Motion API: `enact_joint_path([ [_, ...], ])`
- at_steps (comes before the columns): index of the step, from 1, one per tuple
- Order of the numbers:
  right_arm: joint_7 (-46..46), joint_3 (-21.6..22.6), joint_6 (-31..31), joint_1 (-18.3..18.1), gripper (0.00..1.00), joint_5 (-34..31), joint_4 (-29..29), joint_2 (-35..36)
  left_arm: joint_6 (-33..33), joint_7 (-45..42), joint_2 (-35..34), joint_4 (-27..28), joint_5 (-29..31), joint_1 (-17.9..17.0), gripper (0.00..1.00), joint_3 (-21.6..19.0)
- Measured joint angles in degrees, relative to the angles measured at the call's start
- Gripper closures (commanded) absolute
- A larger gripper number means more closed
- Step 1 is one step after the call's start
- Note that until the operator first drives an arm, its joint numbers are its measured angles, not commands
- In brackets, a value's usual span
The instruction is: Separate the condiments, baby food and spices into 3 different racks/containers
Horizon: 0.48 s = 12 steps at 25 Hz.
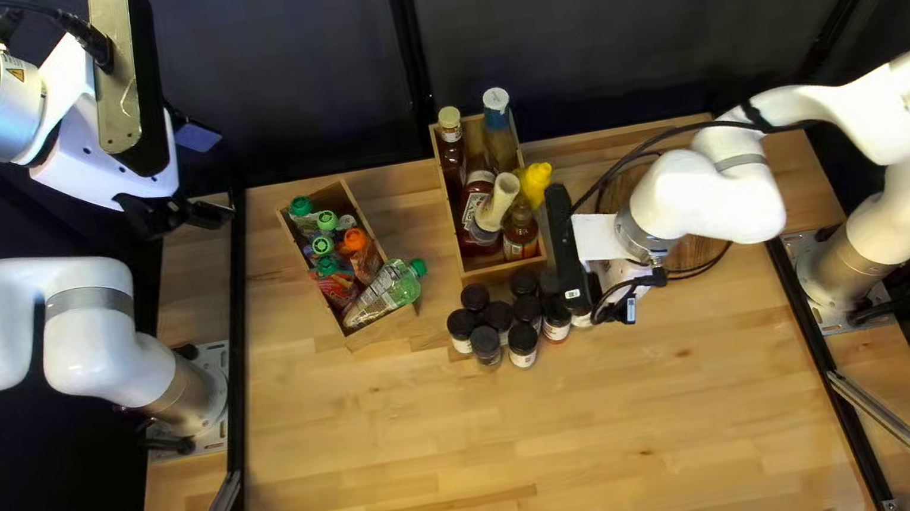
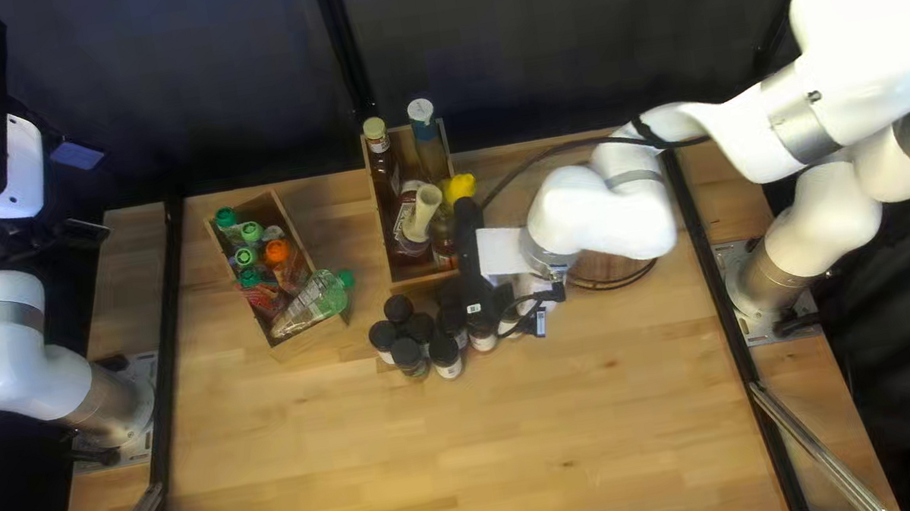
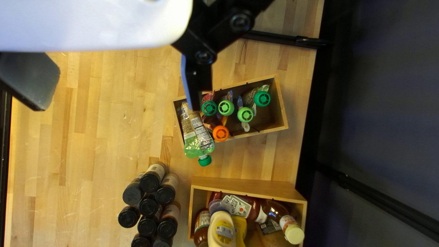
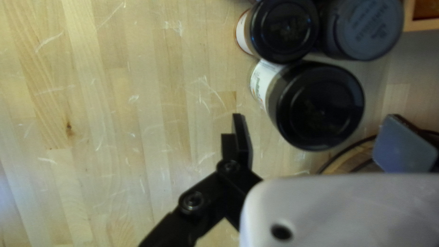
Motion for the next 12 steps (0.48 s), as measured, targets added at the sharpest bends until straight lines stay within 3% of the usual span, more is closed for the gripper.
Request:
enact_joint_path([
  [6,0.7,0.5,0.5,0.2,1.0,-0.7,0.4,0.0,0.0,0.0,0.0,0.0,0.0,0.0,0.0,0.0],
  [12,1.1,0.5,5.9,1.6,1.0,1.4,-0.3,6.5,0.0,0.0,0.0,0.0,0.0,0.0,0.0,0.0],
])
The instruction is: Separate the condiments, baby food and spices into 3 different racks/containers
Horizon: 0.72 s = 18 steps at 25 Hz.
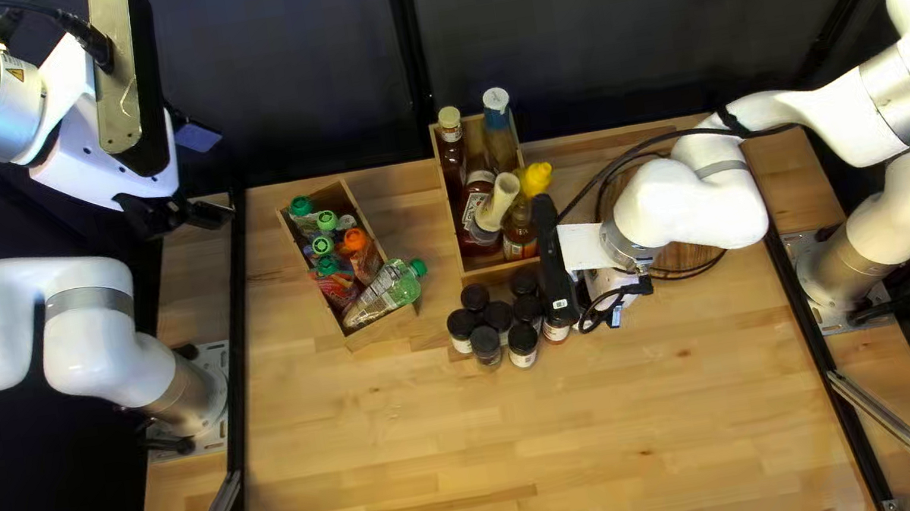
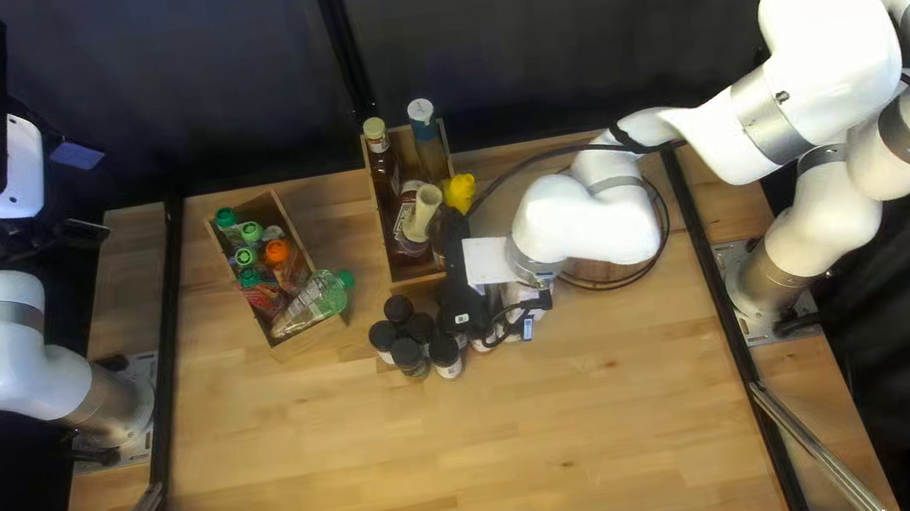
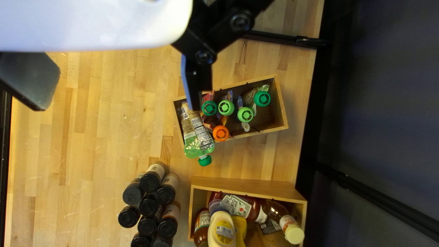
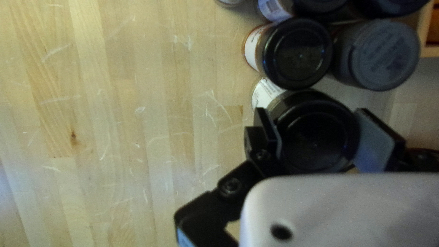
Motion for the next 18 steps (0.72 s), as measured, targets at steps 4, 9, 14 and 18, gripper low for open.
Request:
enact_joint_path([
  [4,-2.1,-2.0,6.8,1.4,1.0,2.6,0.5,6.4,0.0,0.0,0.0,0.0,0.0,0.0,0.0,0.0],
  [9,-7.2,-7.4,15.1,1.7,1.0,4.2,1.7,13.9,0.0,0.0,0.0,0.0,0.0,0.0,0.0,0.0],
  [14,-12.5,-13.8,18.1,-0.5,1.0,3.8,0.6,17.7,0.0,0.0,0.0,0.0,0.0,0.0,0.0,0.0],
  [18,-15.8,-18.1,17.6,-3.4,1.0,2.5,-1.6,18.8,0.0,0.0,0.0,0.0,0.0,0.0,0.0,0.0],
])
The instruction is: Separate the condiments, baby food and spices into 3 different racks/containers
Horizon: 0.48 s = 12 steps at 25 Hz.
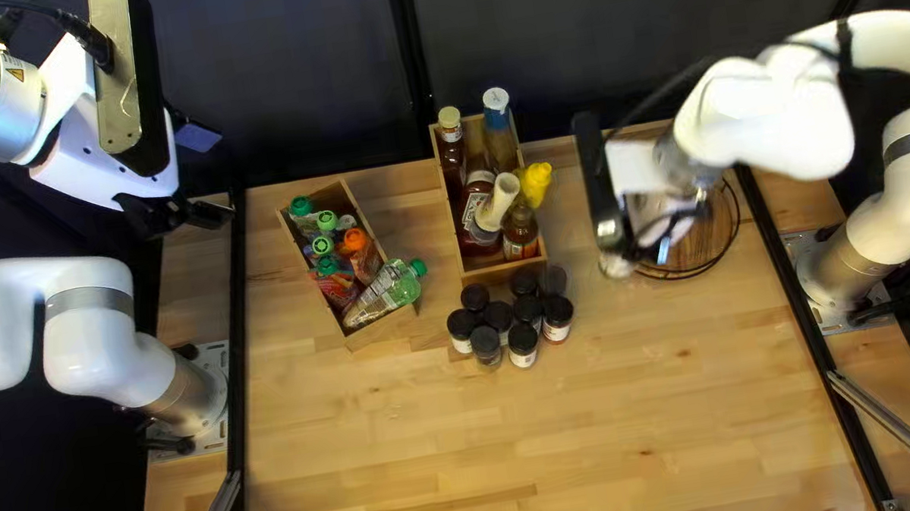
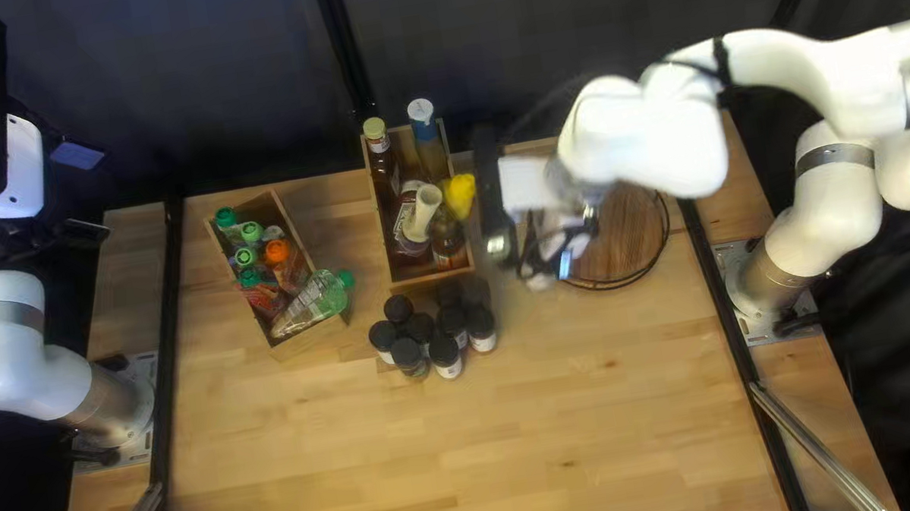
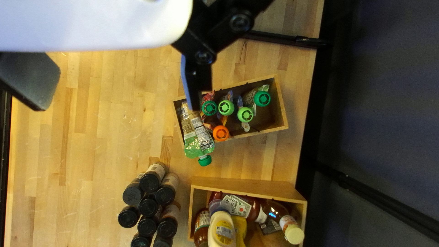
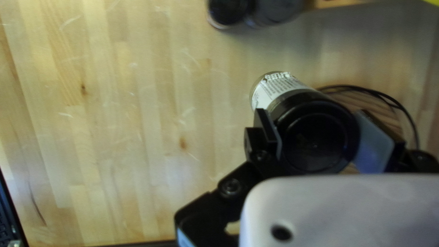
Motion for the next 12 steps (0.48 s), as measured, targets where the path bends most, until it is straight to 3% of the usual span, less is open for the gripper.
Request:
enact_joint_path([
  [8,-2.5,-5.4,-4.3,-6.0,1.0,-3.2,-6.0,1.3,0.0,0.0,0.0,0.0,0.0,0.0,0.0,0.0],
  [12,-2.6,-6.0,-5.1,-6.9,1.0,-3.7,-6.7,1.2,0.0,0.0,0.0,0.0,0.0,0.0,0.0,0.0],
])
